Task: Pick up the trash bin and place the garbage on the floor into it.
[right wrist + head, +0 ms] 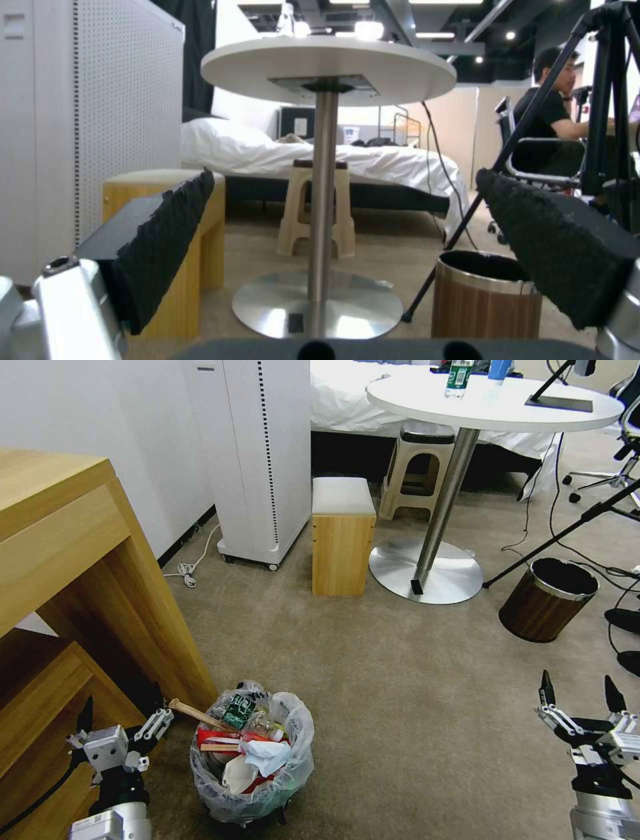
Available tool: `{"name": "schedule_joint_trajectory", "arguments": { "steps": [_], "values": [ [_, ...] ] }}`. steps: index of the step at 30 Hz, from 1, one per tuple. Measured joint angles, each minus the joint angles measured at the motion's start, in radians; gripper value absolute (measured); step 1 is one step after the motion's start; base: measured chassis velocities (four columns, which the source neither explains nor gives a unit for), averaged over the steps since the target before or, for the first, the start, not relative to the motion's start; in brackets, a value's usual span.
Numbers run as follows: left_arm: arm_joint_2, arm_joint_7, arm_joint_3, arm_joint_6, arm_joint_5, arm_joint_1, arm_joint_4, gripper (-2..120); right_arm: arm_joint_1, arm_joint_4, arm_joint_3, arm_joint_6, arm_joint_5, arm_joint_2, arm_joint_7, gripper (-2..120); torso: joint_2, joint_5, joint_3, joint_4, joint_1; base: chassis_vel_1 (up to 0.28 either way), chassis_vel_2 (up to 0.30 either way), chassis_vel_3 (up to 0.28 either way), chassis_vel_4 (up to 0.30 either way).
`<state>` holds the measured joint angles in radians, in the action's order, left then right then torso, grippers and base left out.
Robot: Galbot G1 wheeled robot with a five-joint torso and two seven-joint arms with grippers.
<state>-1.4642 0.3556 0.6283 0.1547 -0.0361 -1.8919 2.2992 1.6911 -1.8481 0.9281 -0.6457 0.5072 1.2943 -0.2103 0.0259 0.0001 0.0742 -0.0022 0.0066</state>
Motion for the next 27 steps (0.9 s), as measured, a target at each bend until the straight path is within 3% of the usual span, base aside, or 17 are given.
{"name": "schedule_joint_trajectory", "arguments": {
  "steps": [27],
  "values": [
    [0.005,-0.003,0.001,-0.012,-0.006,-0.008,0.009,100,-0.002,0.003,-0.001,0.004,-0.001,-0.002,0.001,100,0.0,-0.0001,0.0,0.0,0.0,0.0,0.0,0.0,0.0]
  ]
}}
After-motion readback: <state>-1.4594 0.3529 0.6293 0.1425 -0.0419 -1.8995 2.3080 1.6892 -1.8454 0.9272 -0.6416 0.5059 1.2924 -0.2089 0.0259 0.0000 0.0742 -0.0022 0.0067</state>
